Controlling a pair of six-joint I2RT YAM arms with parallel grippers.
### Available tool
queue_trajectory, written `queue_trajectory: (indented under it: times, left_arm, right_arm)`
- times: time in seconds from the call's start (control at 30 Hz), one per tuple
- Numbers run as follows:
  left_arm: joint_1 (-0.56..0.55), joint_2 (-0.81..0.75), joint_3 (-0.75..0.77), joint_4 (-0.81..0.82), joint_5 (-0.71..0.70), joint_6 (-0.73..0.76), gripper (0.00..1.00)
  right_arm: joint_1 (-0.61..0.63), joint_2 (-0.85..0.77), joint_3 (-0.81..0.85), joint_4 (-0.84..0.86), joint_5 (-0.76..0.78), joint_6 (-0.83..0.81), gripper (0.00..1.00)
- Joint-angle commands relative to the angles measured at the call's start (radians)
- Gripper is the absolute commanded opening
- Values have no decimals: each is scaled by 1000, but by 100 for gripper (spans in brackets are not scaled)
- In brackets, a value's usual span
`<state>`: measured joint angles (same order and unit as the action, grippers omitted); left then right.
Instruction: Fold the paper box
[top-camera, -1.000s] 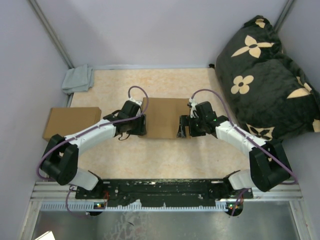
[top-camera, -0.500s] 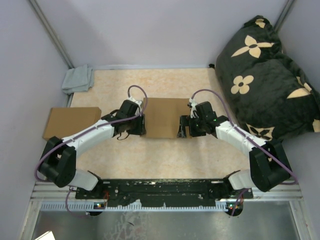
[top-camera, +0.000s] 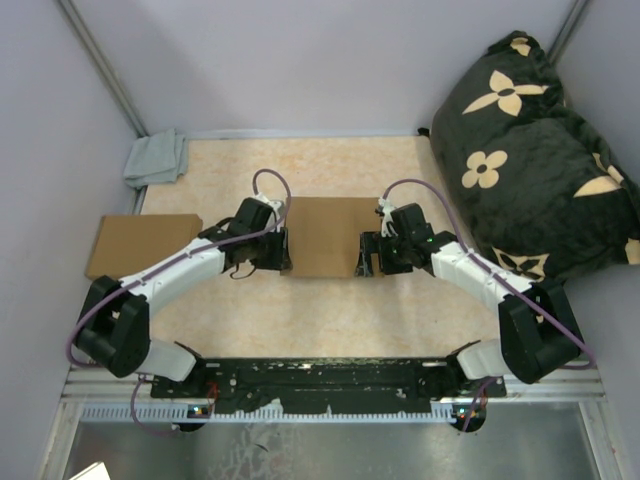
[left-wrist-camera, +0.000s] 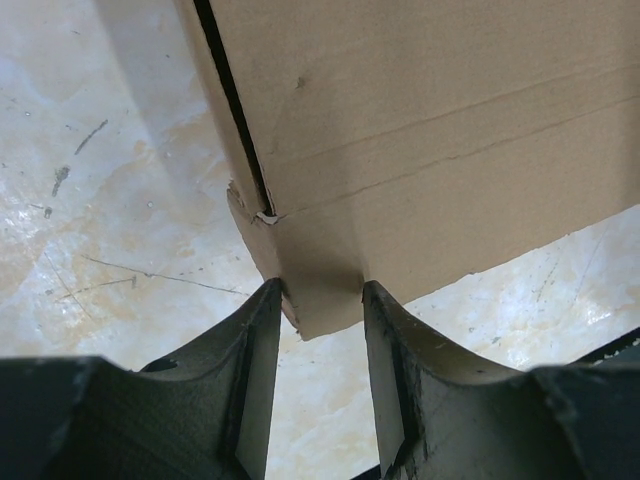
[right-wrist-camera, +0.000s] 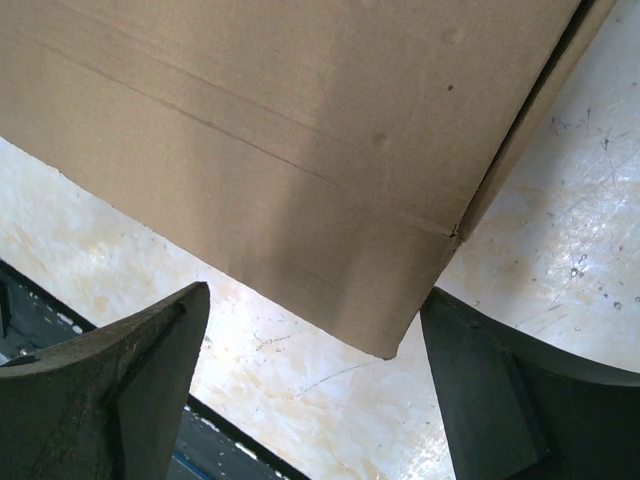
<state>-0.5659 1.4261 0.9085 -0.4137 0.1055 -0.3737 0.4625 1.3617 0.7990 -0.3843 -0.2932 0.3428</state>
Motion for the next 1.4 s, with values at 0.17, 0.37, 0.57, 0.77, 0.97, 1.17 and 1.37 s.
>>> queue_trajectory:
  times: [0.17, 0.37, 0.57, 0.77, 0.97, 1.17, 1.37]
  left_arm:
    - [38, 44, 61, -47, 121, -25, 44]
    - [48, 36, 79, -79, 136, -12, 45]
    - [65, 40, 79, -72, 201, -16, 45]
    - [83, 37, 59, -53, 231, -19, 44]
    - [87, 47, 55, -81, 173, -7, 44]
    - [87, 63, 84, -139, 120, 29, 46]
    - [88, 65, 63, -105, 123, 25, 45]
  right_arm:
    - [8, -17, 55, 9, -23, 3, 86]
    - [8, -20, 73, -15, -31, 17, 86]
    - [8, -44, 108, -56, -41, 27, 86]
    - [8, -45, 116, -72, -40, 23, 86]
    - [8, -29, 100, -55, -43, 23, 86]
    - [8, -17, 98, -49, -41, 22, 86]
    - [8, -8, 81, -24, -42, 22, 86]
